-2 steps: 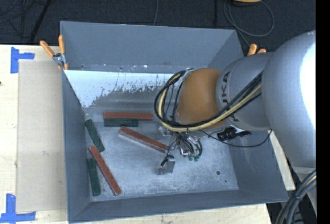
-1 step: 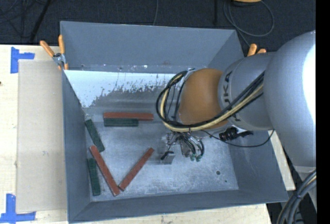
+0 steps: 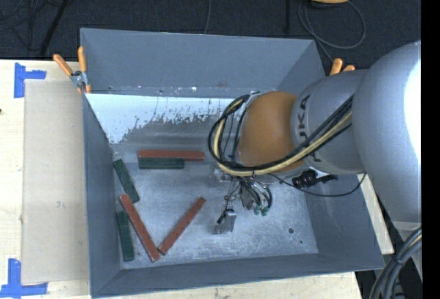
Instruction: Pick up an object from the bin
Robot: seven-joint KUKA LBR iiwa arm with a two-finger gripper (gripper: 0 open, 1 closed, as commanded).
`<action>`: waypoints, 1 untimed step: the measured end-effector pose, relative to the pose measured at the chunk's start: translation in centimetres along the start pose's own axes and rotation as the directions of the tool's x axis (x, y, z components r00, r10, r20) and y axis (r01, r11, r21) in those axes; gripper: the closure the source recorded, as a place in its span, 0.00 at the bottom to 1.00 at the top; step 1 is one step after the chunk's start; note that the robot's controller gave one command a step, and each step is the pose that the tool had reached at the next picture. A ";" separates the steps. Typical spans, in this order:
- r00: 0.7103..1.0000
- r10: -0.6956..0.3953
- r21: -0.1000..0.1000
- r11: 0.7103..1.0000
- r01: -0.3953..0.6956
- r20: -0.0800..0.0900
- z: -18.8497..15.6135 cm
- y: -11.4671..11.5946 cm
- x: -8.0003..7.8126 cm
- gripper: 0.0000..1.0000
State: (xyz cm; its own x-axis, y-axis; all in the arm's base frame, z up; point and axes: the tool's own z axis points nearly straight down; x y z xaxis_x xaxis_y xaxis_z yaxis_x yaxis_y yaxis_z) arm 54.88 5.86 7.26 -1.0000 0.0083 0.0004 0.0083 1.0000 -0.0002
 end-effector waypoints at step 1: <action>0.997 -0.072 -0.005 0.997 0.072 -0.002 0.3 8.6 2.2 0.00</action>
Offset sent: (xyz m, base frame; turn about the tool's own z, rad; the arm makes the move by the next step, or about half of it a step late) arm -0.0197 0.0802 -0.0026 -0.0641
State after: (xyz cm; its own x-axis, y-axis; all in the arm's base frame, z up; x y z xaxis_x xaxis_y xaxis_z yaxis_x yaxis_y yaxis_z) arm 52.74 14.45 6.93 -0.9980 -0.0636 0.0022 -0.0636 0.9980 0.0044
